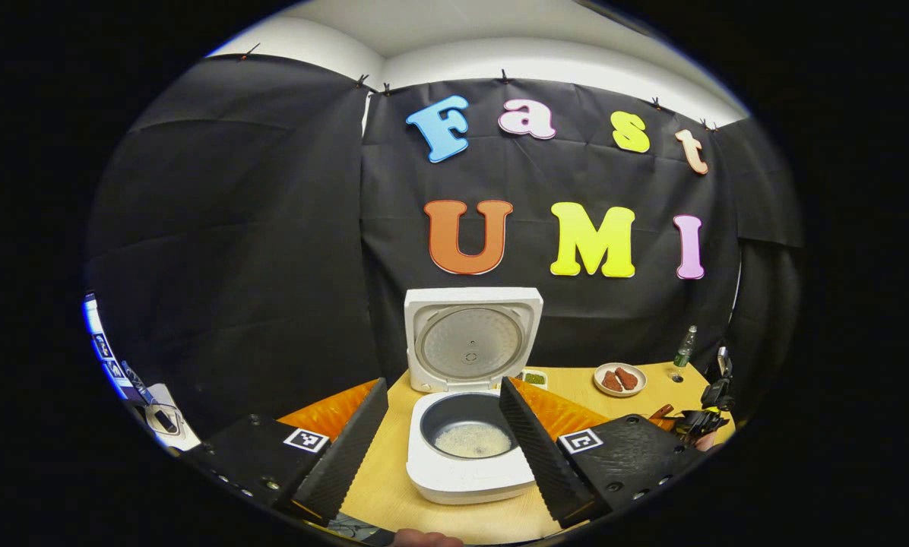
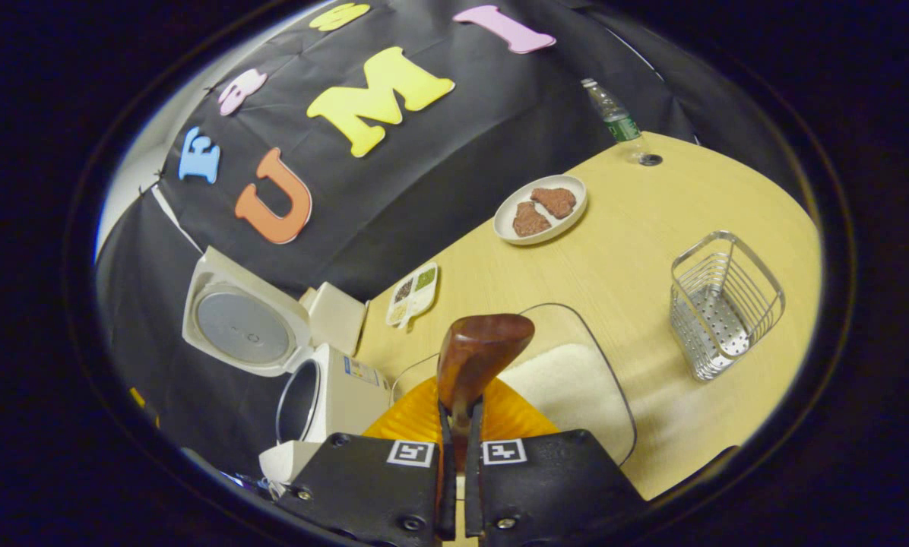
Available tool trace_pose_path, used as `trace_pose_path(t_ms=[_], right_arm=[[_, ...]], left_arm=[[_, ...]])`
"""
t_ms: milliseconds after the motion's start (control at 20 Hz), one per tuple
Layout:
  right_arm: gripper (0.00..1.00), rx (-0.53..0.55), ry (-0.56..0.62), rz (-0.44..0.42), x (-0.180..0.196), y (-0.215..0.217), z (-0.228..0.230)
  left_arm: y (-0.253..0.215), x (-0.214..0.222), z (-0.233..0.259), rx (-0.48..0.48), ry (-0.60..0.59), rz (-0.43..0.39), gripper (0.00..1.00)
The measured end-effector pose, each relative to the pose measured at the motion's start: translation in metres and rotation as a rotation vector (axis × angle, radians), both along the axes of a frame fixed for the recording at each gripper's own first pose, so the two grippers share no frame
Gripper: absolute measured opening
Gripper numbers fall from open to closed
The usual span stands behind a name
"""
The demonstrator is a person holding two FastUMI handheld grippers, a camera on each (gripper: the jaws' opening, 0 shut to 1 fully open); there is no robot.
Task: Close the left gripper, press the button to open the rice cooker; take a wooden spoon from the chopstick holder with the right hand, scoop a spoonful of rice and pour it into the rice cooker, then put the wooden spoon back into the chopstick holder.
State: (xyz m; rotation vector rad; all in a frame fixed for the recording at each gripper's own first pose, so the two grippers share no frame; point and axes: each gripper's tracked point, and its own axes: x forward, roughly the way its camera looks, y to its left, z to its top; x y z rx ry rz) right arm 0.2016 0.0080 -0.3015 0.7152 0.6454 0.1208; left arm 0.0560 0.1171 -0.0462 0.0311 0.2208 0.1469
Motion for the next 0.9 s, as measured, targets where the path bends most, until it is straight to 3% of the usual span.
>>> trace_pose_path(t_ms=[500, 700, 900], right_arm=[[0.1, 0.246, -0.048, -0.166, -0.002, -0.07, 0.08], [0.1, 0.298, -0.093, -0.154, 0.003, -0.058, 0.126], [0.1, 0.325, -0.141, -0.078, 0.022, -0.008, 0.177]], left_arm=[[-0.02, 0.014, 0.011, -0.045, -0.033, -0.017, 0.95], [-0.006, 0.009, 0.011, -0.025, -0.054, 0.003, 0.94], [0.008, 0.0, 0.008, 0.03, -0.075, 0.002, 0.94]])
